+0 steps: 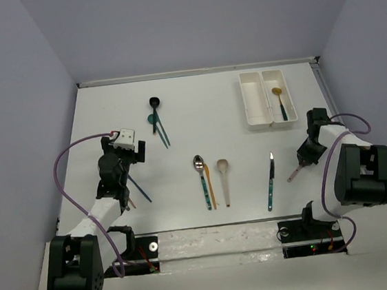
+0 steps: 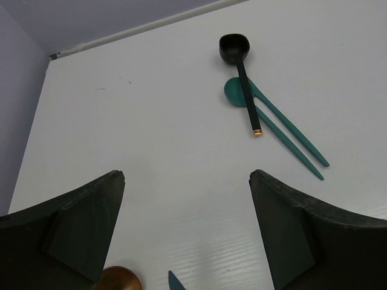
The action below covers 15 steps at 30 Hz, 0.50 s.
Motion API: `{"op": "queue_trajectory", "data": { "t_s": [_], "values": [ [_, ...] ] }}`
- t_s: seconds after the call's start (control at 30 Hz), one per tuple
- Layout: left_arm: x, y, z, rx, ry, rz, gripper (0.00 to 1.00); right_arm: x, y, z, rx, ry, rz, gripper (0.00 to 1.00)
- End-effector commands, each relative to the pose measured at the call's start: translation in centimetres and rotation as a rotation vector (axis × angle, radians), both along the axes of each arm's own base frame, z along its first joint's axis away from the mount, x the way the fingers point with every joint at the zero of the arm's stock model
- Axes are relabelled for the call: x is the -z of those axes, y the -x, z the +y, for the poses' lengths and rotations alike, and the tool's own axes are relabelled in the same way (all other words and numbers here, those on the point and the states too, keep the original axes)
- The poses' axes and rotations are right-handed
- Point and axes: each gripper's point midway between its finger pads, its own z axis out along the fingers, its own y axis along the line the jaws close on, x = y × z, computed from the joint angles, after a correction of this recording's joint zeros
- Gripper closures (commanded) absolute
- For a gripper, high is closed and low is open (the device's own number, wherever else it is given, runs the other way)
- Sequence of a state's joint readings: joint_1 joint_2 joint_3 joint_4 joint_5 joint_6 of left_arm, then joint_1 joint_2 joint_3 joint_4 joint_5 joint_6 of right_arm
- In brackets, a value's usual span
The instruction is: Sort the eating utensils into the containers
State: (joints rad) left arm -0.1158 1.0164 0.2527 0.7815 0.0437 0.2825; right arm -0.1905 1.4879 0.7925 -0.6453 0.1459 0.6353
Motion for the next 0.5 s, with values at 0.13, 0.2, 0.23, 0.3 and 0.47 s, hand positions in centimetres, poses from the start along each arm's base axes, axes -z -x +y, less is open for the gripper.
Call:
{"op": "queue_trajectory", "data": {
  "t_s": [0.13, 0.2, 0.23, 0.3, 0.47],
  "values": [
    [-2.0, -0.6, 0.5, -0.020, -0.006, -0.077, 0.02, 2.4, -0.2, 0.8, -0.028, -0.047, 0.006, 1.00],
    [-2.1, -0.6, 0.5, -0.019, -0.006, -0.078, 0.02, 1.0, -0.9, 0.2, -0.022, -0.005, -0.050, 1.00],
    [-2.0, -0.6, 0.5, -0.017, -0.006, -0.077, 0.02, 0.3, -1.1, -0.1, -0.023, 0.012, -0.076, 1.00],
    [-2.0, -0.6, 0.4, -0.014, -0.007, -0.077, 0.02, -2.2, -1.9, -0.8, -0.021, 0.063, -0.167, 1.00],
    [-2.0, -0.6, 0.4, -0.005, -0.008, -0.079, 0.02, -8.4, -3.2, -2.1, -0.042, 0.165, -0.360, 1.00]
  ]
}}
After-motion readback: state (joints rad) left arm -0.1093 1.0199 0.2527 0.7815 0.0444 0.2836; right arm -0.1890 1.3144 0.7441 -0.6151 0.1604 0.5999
